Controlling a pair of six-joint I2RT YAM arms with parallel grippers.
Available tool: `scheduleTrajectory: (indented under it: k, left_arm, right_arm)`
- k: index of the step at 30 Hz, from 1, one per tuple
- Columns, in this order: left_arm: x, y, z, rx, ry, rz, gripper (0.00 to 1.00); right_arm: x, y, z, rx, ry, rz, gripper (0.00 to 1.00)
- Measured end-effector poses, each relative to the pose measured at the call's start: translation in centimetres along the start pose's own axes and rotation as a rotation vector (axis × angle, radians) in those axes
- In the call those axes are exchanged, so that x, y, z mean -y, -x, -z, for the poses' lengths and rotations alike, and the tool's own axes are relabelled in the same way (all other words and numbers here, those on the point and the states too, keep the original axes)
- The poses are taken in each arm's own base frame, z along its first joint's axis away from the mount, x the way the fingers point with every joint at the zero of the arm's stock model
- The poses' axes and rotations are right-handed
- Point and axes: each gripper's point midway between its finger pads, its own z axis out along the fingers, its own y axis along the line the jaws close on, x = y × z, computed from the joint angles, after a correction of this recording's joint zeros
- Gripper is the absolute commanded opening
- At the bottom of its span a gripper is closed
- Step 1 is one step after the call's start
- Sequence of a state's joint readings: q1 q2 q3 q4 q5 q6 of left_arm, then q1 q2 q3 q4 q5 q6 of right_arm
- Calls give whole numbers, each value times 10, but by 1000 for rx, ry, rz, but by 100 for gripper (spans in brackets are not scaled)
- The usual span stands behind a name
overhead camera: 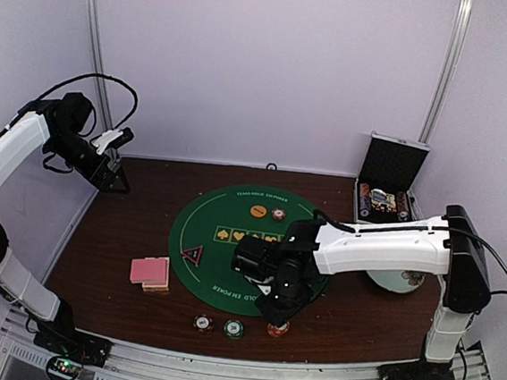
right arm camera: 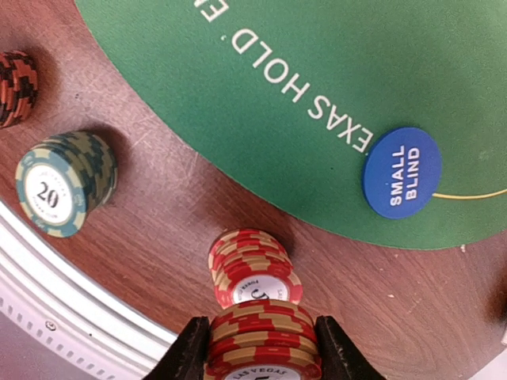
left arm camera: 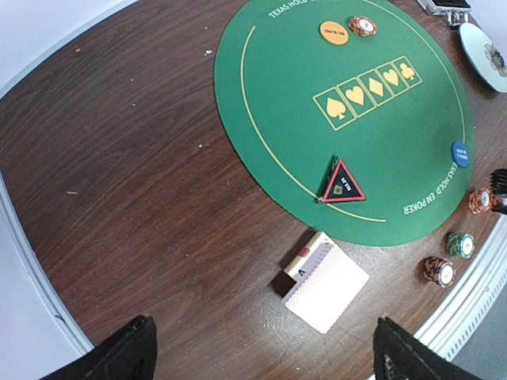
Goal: Distribute texas hold em gaming equipment
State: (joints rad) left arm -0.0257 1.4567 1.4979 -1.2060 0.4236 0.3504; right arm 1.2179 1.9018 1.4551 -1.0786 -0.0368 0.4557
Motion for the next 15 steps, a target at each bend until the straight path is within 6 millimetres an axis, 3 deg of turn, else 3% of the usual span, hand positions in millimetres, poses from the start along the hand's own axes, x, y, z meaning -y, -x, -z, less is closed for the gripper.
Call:
scheduleTrajectory:
  k: [7, 11, 15]
  left_arm:
    - [0, 0, 0, 0, 0, 0, 98]
    - [0, -1, -1, -3, -3, 2, 97]
    - [1, -1, -2, -3, -6, 3, 98]
  right_arm:
    - [-3, 26, 35, 67, -9, 20, 28]
    - [-17, 70, 48, 142, 11, 30, 28]
    - [-36, 118, 32, 182, 25, 56, 27]
